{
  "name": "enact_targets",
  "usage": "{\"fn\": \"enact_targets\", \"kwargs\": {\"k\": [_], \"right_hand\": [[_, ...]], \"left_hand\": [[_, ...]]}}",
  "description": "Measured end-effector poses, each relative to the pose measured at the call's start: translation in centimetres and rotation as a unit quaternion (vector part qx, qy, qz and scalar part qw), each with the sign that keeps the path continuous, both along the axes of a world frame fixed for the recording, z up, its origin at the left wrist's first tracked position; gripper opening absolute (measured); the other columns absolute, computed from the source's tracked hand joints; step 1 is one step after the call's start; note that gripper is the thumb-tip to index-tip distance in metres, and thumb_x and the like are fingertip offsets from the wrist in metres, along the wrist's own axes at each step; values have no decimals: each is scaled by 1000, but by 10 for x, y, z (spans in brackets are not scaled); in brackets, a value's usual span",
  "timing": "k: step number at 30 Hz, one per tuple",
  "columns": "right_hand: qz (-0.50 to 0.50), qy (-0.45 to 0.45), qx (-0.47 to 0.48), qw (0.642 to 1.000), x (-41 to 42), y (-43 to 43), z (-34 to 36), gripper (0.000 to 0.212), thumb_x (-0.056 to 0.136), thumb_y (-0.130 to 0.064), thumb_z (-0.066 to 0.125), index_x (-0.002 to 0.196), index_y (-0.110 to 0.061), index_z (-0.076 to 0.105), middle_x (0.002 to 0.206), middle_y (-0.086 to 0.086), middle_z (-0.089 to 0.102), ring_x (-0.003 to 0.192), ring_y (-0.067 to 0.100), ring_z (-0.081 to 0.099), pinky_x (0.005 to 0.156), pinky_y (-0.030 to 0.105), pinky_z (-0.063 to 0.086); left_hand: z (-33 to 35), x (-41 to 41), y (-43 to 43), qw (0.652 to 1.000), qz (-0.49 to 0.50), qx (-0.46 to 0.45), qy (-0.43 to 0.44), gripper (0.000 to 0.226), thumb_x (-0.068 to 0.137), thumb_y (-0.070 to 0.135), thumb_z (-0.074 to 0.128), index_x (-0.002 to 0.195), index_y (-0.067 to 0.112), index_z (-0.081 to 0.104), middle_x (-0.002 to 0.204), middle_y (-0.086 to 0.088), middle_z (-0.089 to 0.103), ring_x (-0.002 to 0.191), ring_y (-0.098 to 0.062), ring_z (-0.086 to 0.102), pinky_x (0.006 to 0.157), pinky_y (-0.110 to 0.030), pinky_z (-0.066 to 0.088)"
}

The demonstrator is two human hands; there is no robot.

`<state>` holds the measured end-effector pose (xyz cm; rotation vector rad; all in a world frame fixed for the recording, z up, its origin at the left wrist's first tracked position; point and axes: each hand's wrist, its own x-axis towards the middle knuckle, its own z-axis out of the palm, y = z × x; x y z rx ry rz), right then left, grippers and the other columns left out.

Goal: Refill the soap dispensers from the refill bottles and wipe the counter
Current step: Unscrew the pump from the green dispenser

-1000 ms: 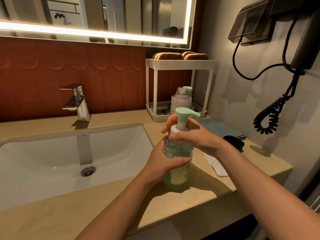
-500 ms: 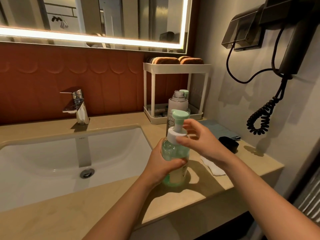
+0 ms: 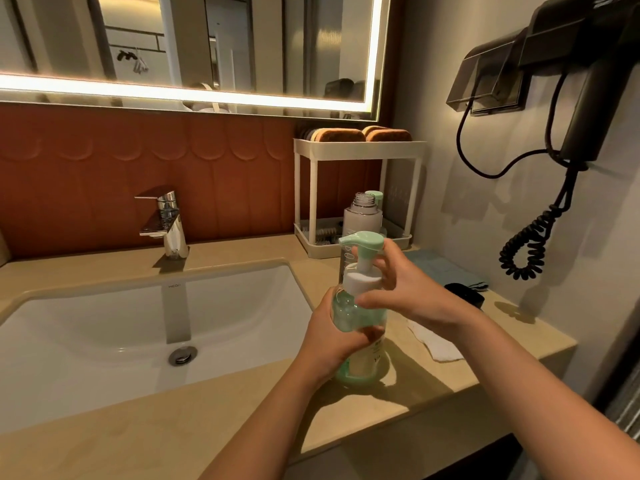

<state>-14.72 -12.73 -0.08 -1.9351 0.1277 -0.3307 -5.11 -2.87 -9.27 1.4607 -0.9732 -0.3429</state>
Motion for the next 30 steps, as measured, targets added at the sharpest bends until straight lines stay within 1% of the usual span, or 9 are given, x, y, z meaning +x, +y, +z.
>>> {"fn": "enact_targets", "kwargs": {"k": [4, 7, 11, 14, 16, 19, 24, 28, 30], "right_hand": [[-153, 9, -141, 978, 7, 11, -7, 67, 65, -46, 78, 114, -35, 34, 115, -10, 38, 108, 7, 42, 90, 25, 40], [-234, -32, -209, 949, 12, 21, -10, 64, 64, -44, 79, 116, -26, 46, 112, -5, 45, 106, 12, 47, 87, 30, 47], [-117, -17, -116, 986, 2, 12, 3, 54, 74, -13, 74, 122, -23, 52, 115, -7, 58, 109, 13, 53, 80, 19, 46], [-18, 46, -78, 996, -7, 8, 8, 81, 76, -11, 71, 140, -34, 27, 133, -12, 40, 122, 8, 37, 100, 31, 38], [-82, 64, -137, 985, -7, 12, 5, 88, 71, -35, 77, 140, -35, 22, 133, -11, 32, 122, 8, 32, 103, 35, 33], [-222, 21, -205, 953, 2, 19, -1, 76, 62, -54, 76, 120, -26, 37, 121, -4, 37, 114, 15, 40, 95, 34, 43], [-233, -54, -231, 943, 3, 18, -3, 53, 67, -39, 79, 108, -21, 50, 107, -6, 51, 96, 9, 50, 73, 18, 41], [-78, -19, -66, 995, -9, 4, 7, 65, 75, -9, 73, 133, -19, 45, 127, -4, 55, 116, 9, 51, 90, 20, 41], [-64, 11, -64, 996, -11, 5, 8, 76, 74, -14, 75, 138, -25, 35, 133, -6, 46, 121, 9, 43, 94, 25, 36]], "left_hand": [[-3, 2, -1, 1000, -2, -3, -3, 72, 59, 35, 78, 122, 24, 46, 114, 4, 61, 104, -11, 60, 86, -26, 53], [-4, 1, -1, 1000, 2, -8, 5, 63, 60, 24, 75, 117, 28, 46, 109, 4, 61, 101, -12, 60, 79, -22, 53], [0, -2, 0, 1000, 3, -5, 9, 62, 58, 27, 74, 113, 35, 45, 108, 9, 59, 98, -6, 59, 74, -13, 49], [1, -4, 1, 1000, 2, -14, 17, 73, 53, 47, 76, 118, 34, 45, 113, 12, 60, 101, -3, 60, 80, -17, 50], [2, -5, 1, 1000, 4, -11, 13, 75, 53, 51, 75, 120, 33, 45, 115, 10, 60, 104, -6, 60, 85, -22, 52], [1, -5, 0, 1000, 12, -10, 1, 70, 57, 36, 78, 119, 28, 46, 112, 6, 61, 104, -10, 60, 83, -21, 52], [3, -7, 1, 1000, 10, -5, 2, 60, 57, 26, 72, 110, 35, 44, 108, 7, 59, 99, -11, 59, 74, -15, 50], [3, -7, 2, 1000, 9, -10, 15, 74, 50, 44, 73, 117, 32, 44, 111, 7, 60, 101, -10, 59, 75, -16, 50], [3, -7, 1, 1000, 9, -10, 16, 76, 50, 50, 74, 118, 35, 43, 114, 10, 58, 103, -8, 59, 78, -17, 50]]}}
